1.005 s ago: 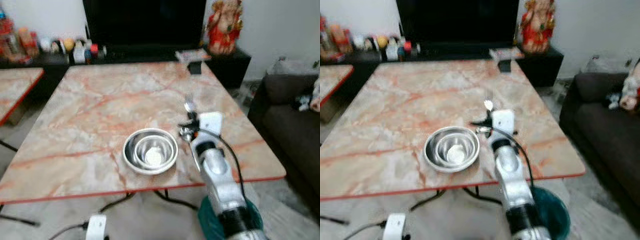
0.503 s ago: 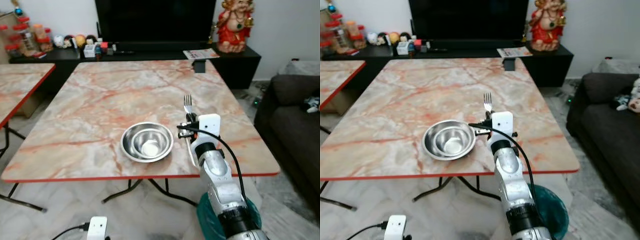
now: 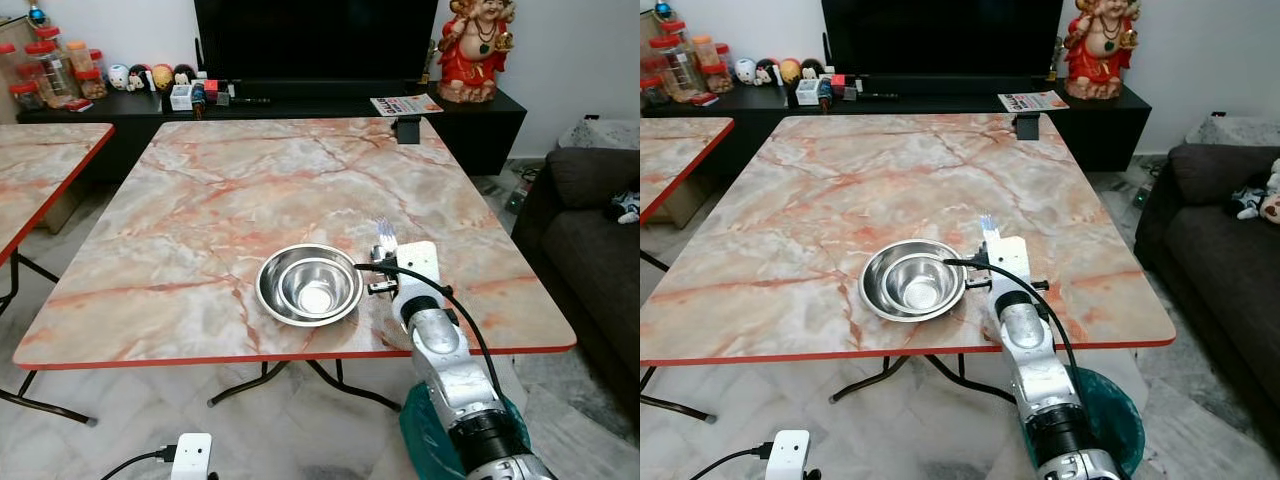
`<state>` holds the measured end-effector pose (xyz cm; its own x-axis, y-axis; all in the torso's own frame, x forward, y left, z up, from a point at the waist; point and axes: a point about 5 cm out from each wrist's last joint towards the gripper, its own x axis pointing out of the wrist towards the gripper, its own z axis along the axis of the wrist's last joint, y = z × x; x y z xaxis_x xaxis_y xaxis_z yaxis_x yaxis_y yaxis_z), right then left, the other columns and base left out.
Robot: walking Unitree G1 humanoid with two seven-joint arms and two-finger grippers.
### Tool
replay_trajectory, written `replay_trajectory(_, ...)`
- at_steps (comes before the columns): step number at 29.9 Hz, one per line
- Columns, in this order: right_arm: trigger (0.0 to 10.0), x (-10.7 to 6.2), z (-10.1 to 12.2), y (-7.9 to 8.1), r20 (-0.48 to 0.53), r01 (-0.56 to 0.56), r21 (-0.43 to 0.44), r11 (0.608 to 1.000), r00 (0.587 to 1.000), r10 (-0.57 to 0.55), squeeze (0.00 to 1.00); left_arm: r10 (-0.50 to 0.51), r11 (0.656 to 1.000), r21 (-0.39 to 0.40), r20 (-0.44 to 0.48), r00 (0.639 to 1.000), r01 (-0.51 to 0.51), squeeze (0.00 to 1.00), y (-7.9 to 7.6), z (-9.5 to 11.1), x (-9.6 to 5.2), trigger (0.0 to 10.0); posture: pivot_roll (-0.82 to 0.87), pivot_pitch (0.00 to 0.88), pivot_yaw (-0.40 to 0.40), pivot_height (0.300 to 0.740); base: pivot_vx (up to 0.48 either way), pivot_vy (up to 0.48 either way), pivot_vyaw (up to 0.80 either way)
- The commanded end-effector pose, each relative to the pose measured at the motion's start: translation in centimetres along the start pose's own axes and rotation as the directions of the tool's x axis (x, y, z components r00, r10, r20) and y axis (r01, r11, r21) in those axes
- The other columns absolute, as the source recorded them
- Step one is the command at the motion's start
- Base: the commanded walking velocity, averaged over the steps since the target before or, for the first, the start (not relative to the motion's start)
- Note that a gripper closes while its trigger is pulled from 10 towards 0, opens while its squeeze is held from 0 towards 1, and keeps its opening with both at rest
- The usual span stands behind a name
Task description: Setting the table
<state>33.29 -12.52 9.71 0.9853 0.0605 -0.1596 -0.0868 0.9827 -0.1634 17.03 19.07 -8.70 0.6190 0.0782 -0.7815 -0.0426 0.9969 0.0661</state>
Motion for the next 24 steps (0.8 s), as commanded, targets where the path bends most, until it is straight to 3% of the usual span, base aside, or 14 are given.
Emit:
replay_trajectory(1,10.0,0.5,0.7,-0.5,0.005,0.017,-0.008,1.0,1.0,-0.017,0.0,0.001,1.0,-0.005,0.003,1.0,-0.001,0.0,0.0,0.1,0.0,10.0,-0.03,0.0,0.001,0.74,0.0,0.0,0.0)
replay_trajectory(8,10.0,0.8,1.1,-1.5,0.004,0.044,-0.048,0.998,0.999,-0.043,0.0,-0.013,1.0,-0.001,0.008,1.0,0.013,0.0,-0.2,0.3,0.1,10.0,-0.03,0.0,0.002,0.74,0.0,0.0,0.0)
replay_trajectory(14,10.0,0.8,1.6,-1.3,0.039,0.024,-0.029,0.999,0.999,-0.023,0.0,-0.015,1.0,0.018,0.015,1.0,0.015,0.0,-0.2,0.4,0.1,10.0,-0.03,0.0,0.002,0.74,0.0,0.0,0.0)
replay_trajectory(24,10.0,0.6,1.9,0.0,0.055,-0.018,-0.019,1.0,0.998,0.019,0.0,-0.01,1.0,0.007,0.016,1.0,0.01,0.0,-0.2,0.5,0.1,10.0,-0.03,0.0,0.0,0.74,0.0,-0.243,0.0)
